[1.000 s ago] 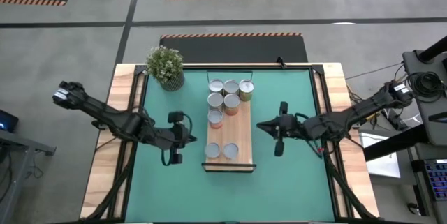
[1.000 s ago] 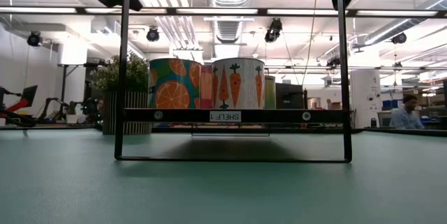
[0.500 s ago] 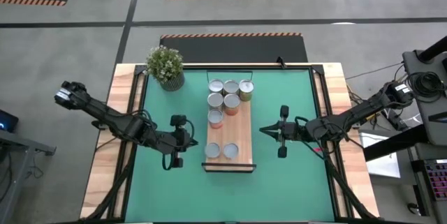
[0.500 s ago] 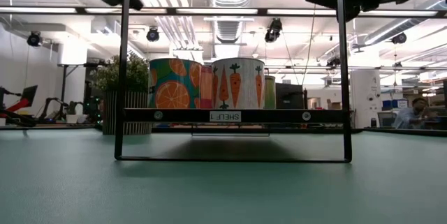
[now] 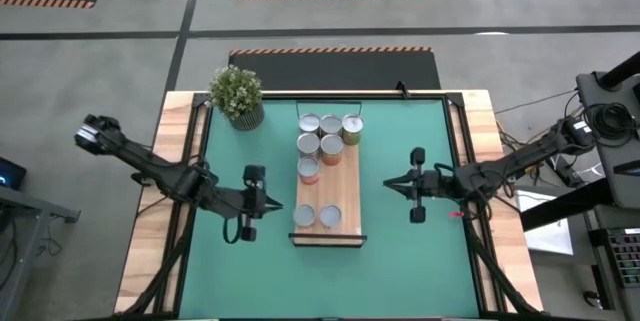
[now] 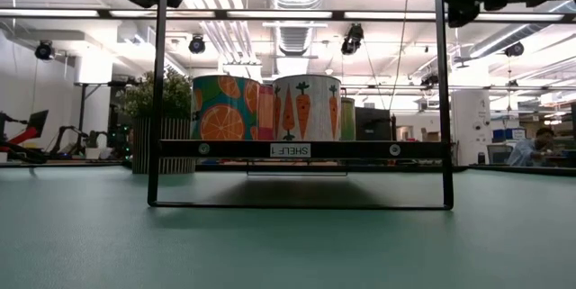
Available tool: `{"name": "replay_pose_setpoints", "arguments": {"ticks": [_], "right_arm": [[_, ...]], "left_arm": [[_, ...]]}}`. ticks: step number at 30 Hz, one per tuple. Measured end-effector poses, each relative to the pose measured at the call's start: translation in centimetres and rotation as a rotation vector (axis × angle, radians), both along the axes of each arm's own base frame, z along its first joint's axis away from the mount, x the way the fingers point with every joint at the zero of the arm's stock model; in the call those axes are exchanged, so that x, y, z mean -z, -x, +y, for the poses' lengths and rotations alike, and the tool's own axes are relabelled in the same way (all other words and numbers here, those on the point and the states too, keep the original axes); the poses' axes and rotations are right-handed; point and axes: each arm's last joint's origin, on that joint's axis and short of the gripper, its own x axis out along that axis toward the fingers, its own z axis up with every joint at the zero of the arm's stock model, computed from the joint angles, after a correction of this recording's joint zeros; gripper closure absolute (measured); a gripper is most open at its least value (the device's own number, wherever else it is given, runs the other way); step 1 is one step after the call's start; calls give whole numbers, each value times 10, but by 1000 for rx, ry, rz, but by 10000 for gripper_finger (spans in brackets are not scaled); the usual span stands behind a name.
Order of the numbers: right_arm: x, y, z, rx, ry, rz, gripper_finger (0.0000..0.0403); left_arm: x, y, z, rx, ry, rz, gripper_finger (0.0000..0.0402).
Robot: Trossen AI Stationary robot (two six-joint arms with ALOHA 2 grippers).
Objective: Pick and place cans onto a shelf
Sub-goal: Return to Home Position
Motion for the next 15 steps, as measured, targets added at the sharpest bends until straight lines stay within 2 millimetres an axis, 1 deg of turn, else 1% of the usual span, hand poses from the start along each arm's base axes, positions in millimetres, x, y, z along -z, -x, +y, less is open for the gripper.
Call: {"name": "replay_pose_setpoints", "arguments": {"ticks": [9,12,15], "right_arm": [[6,20,-8,7,-20,-56,394],[10,25,-10,8,-15,-68,394],[12,31,-12,9,-22,-90,394]], "left_arm": [[10,22,11,-3,69,-134,402],[20,31,15,-3,66,-128,402],[29,40,19,-4,82,-160,402]]}}
